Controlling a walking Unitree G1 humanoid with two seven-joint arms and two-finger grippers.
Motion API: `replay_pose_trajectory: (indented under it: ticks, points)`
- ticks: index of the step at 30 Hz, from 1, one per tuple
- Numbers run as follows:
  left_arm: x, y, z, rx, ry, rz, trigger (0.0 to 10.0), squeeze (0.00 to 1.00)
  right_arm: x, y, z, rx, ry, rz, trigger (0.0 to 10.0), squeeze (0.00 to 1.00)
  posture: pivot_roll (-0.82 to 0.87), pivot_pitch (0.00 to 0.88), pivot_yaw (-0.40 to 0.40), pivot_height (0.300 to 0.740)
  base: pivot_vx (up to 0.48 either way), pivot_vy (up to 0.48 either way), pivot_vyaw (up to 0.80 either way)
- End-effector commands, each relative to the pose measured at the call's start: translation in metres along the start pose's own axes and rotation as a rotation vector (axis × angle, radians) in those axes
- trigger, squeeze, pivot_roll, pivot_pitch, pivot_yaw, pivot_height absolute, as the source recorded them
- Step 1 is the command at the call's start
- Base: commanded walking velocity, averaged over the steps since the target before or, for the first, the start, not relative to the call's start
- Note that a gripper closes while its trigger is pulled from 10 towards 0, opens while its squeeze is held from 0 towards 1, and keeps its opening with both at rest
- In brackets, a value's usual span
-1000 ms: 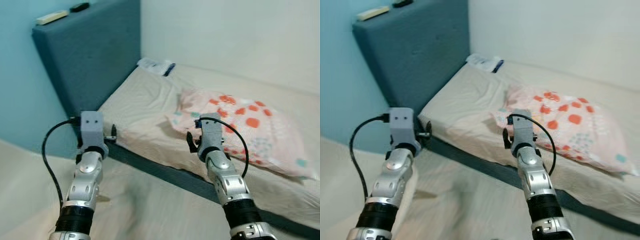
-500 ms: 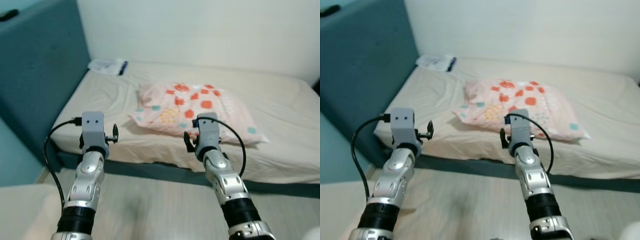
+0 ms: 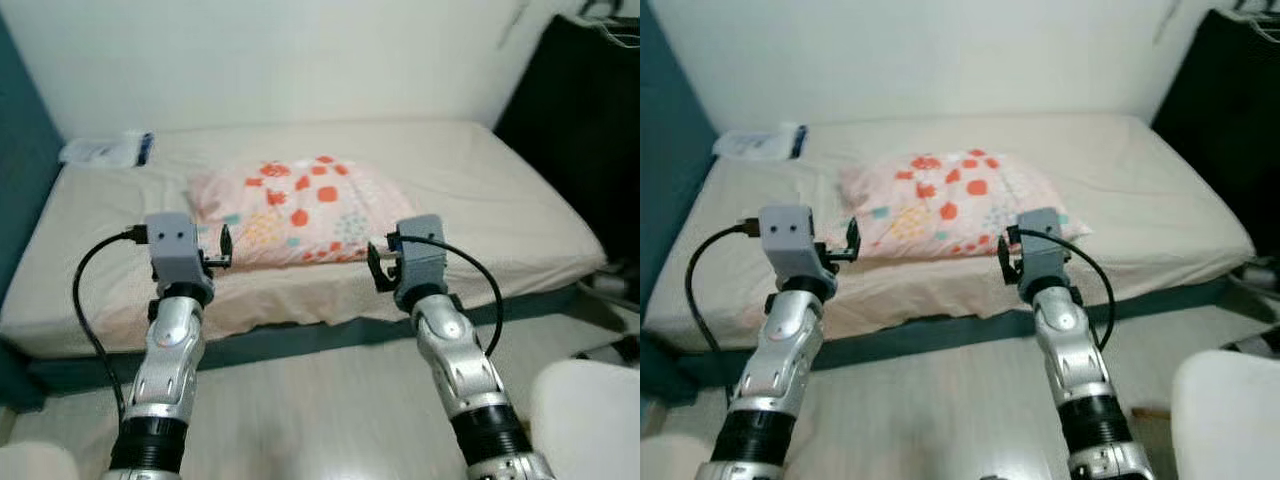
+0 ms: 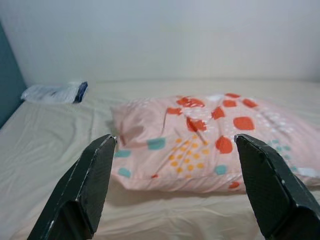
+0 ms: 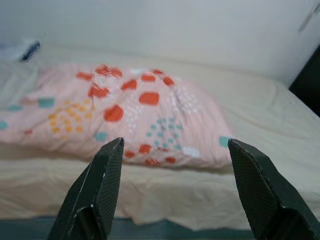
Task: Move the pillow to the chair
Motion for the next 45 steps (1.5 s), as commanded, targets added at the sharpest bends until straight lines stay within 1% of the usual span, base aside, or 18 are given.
replay_pose_trajectory:
  ticks: [1,2,3,4,5,6,7,8,9,10,12,15,19,21,30,34,37,45]
  points:
    - [0.004,-0.002,0.000,0.011,-0.001,-0.011,10.0,0.00,0.002,0.011,0.004,0.007,0.009,-0.070,10.0,0.00,0.03,0.091,-0.024,0.740,0.000,0.000,0.00]
    - [0.004,-0.002,0.000,0.011,-0.001,-0.011,10.0,0.00,0.002,0.011,0.004,0.007,0.009,-0.070,10.0,0.00,0.03,0.091,-0.024,0.740,0.000,0.000,0.00]
    - [0.005,-0.001,0.000,0.014,0.002,-0.019,10.0,0.00,0.004,0.021,0.003,0.045,0.006,-0.131,10.0,0.00,0.03,0.088,-0.023,0.740,0.000,0.000,0.00]
    - [0.005,-0.001,0.000,0.014,0.002,-0.019,10.0,0.00,0.004,0.021,0.003,0.045,0.006,-0.131,10.0,0.00,0.03,0.088,-0.023,0.740,0.000,0.000,0.00]
    - [0.005,0.001,0.000,0.010,0.006,-0.034,10.0,0.00,0.009,0.031,0.006,0.055,0.035,-0.193,10.0,0.00,0.03,0.091,-0.025,0.740,0.000,0.000,0.00]
    - [0.005,0.001,0.000,0.010,0.006,-0.034,10.0,0.00,0.009,0.031,0.006,0.055,0.035,-0.193,10.0,0.00,0.03,0.091,-0.025,0.740,0.000,0.000,0.00]
    - [0.005,0.003,0.000,0.005,0.005,-0.043,10.0,0.00,0.013,0.032,0.009,0.069,0.059,-0.209,10.0,0.00,0.03,0.090,-0.022,0.740,0.000,0.000,0.00]
    - [0.005,0.003,-0.001,0.005,0.002,-0.045,10.0,0.00,0.012,0.027,0.010,0.075,0.072,-0.179,10.0,0.00,0.03,0.090,-0.022,0.740,0.000,0.000,0.00]
    - [0.005,0.003,-0.001,0.005,0.002,-0.045,10.0,0.00,0.012,0.027,0.010,0.075,0.072,-0.179,10.0,0.00,0.03,0.090,-0.022,0.740,0.000,0.000,0.00]
    - [0.005,0.003,-0.002,0.007,-0.004,-0.043,10.0,0.00,0.011,0.018,0.013,0.080,0.086,-0.131,10.0,0.00,0.02,0.090,-0.021,0.740,0.000,0.000,0.00]
    - [0.005,0.004,-0.005,0.016,-0.013,-0.040,10.0,0.00,0.008,0.006,0.019,0.089,0.105,-0.076,10.0,0.00,0.02,0.088,-0.019,0.740,0.000,0.000,0.00]
    - [0.004,0.001,-0.008,0.008,-0.031,-0.017,10.0,0.00,0.008,0.008,0.021,0.062,0.108,-0.094,10.0,0.00,0.03,0.089,-0.022,0.740,0.000,0.000,0.00]
    - [0.004,0.001,-0.010,0.009,-0.042,-0.020,10.0,0.00,0.007,0.008,0.020,0.064,0.097,-0.098,10.0,0.00,0.03,0.089,-0.022,0.740,0.000,0.000,0.00]
    - [0.005,0.004,-0.009,0.013,-0.042,-0.044,10.0,0.00,0.006,0.006,0.021,0.055,0.112,-0.081,10.0,0.00,0.03,0.089,-0.021,0.740,0.296,0.000,0.00]
    - [0.005,0.002,-0.009,0.011,-0.035,-0.035,10.0,0.00,0.005,-0.002,0.018,0.040,0.103,-0.026,10.0,0.00,0.02,0.090,-0.021,0.740,0.299,0.000,0.00]
    - [0.005,0.001,-0.009,0.008,-0.035,-0.030,10.0,0.00,0.004,-0.001,0.016,0.073,0.086,-0.038,10.0,0.00,0.02,0.091,-0.021,0.740,0.289,0.000,0.00]
    - [0.005,0.001,-0.008,0.007,-0.033,-0.028,10.0,0.00,0.002,0.000,0.014,0.078,0.070,-0.034,10.0,0.00,0.02,0.091,-0.024,0.740,0.286,0.000,0.00]
    - [0.004,0.001,-0.007,0.007,-0.029,-0.029,10.0,0.00,-0.002,0.004,0.012,0.051,0.065,-0.027,10.0,0.00,0.02,0.089,-0.024,0.740,0.284,0.000,0.00]
Point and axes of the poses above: a point about 5 cm out from each wrist's last joint towards the gripper, its own x axis pointing back from the gripper into the wrist, its own y axis along the axis of the wrist's last joint, z = x × y, the point moved 5 cm from there along -x, pointing out of the wrist towards the gripper, and after that the axes turned 15 degrees about -x, right-handed, at the moved point
